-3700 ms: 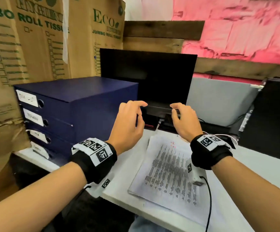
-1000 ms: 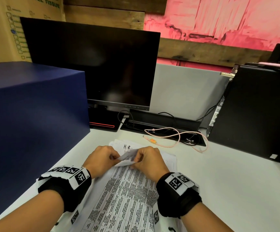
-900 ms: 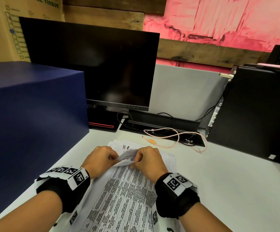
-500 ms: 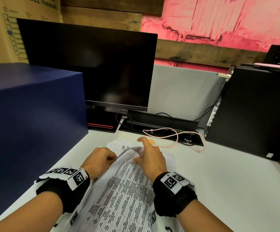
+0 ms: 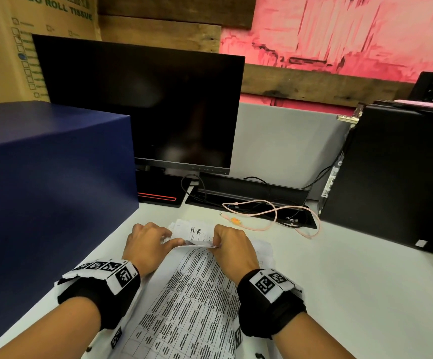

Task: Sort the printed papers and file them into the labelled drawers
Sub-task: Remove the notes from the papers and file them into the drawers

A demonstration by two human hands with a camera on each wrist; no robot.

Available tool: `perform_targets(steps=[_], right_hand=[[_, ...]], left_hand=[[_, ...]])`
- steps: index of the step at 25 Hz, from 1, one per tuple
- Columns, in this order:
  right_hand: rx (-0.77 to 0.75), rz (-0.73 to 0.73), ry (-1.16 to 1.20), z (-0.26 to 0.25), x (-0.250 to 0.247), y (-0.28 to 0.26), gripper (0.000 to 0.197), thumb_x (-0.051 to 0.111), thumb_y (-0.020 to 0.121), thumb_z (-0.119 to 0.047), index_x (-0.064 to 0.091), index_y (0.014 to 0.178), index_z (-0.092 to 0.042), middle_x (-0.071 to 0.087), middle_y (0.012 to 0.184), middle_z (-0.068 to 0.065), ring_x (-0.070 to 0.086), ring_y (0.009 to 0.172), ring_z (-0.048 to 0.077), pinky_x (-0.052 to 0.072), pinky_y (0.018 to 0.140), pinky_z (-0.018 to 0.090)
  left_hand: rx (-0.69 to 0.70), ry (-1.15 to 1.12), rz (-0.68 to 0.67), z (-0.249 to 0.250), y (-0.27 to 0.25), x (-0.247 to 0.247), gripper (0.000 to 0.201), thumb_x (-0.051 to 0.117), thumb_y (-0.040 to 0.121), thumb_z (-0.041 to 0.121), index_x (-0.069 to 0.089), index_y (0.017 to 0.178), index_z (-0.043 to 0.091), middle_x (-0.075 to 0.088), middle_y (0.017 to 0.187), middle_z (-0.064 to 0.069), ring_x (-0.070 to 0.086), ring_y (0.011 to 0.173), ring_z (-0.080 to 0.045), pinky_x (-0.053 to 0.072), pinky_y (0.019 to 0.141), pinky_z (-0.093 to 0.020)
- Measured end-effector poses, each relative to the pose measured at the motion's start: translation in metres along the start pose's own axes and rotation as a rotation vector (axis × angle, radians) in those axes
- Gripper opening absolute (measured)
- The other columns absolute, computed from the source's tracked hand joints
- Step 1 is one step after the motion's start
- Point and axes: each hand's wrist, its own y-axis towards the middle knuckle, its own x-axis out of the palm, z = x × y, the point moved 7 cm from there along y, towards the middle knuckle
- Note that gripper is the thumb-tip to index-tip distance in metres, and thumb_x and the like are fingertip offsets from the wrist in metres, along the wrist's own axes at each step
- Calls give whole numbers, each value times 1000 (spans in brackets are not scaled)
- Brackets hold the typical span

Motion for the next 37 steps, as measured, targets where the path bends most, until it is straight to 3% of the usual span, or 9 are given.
perform_targets(steps=[5, 9, 15, 19, 22, 25, 30, 34, 37], right_hand=[[-6, -40, 3, 2, 3, -2, 9, 59, 87, -12, 54, 82, -18, 62, 85, 1, 59, 82, 25, 48, 69, 33], [5, -47, 9, 5, 7, 0, 13, 60, 85, -12, 51, 79, -20, 64, 89, 2, 59, 83, 25, 50, 72, 35], [53, -3, 42, 8, 6, 1, 18, 68, 81, -8, 54, 79, -20, 51, 105, 1, 57, 85, 24, 52, 75, 37], [-10, -8, 26, 7, 7, 2, 25, 61, 75, 4, 52, 75, -19, 54, 118, 1, 56, 102, 25, 48, 78, 33], [-23, -17, 39, 9, 6, 3, 20, 57, 77, 0, 51, 77, -19, 62, 91, 4, 57, 86, 25, 49, 72, 37], [-29, 74, 71, 5, -3, 0, 14, 62, 85, -16, 50, 90, -19, 62, 89, 4, 54, 84, 24, 48, 70, 39], [-168, 194, -26, -18, -34, -1, 16, 58, 93, -26, 56, 109, -21, 62, 102, -4, 46, 101, 19, 40, 89, 33], [-319, 435, 10, -50, -88, -12, 20, 64, 89, -26, 60, 108, -21, 58, 104, -6, 44, 105, 16, 39, 98, 39], [-210, 746, 174, -34, -143, -27, 51, 67, 86, -29, 48, 132, -22, 42, 137, 4, 32, 131, 19, 26, 114, 43]], left_hand=[[16, -211, -39, 4, -3, 4, 58, 19, 85, 69, 57, 69, 29, 51, 101, -2, 32, 115, -24, 31, 101, -36], [184, -236, 90, 20, -9, -9, 11, 54, 93, 41, 58, 84, 38, 46, 104, 6, 31, 109, -14, 30, 99, -29], [308, -260, 30, 27, -12, -5, 38, 46, 65, 73, 62, 67, 39, 34, 120, 12, 23, 115, -11, 23, 99, -28], [321, -318, -4, 31, -14, -4, 28, 61, 82, 58, 67, 64, 38, 38, 126, 14, 22, 123, -10, 20, 102, -28], [328, -414, -118, 37, -19, -2, 42, 50, 79, 70, 69, 70, 34, 53, 106, 15, 37, 110, -3, 28, 98, -25], [342, -591, -233, 50, -31, -5, 39, 45, 84, 68, 61, 75, 34, 59, 73, 18, 52, 72, 4, 41, 75, -22], [237, -535, -179, 38, -44, -9, 26, 62, 89, 40, 60, 112, 28, 71, 101, 10, 67, 92, -2, 54, 84, -25], [165, -696, -50, 42, -52, -42, 13, 53, 98, 18, 64, 105, 16, 72, 93, 3, 68, 73, 2, 52, 62, -14], [226, -787, 187, 58, -59, -91, 21, 48, 100, 22, 58, 117, 17, 68, 107, 6, 66, 95, -6, 53, 81, -25]])
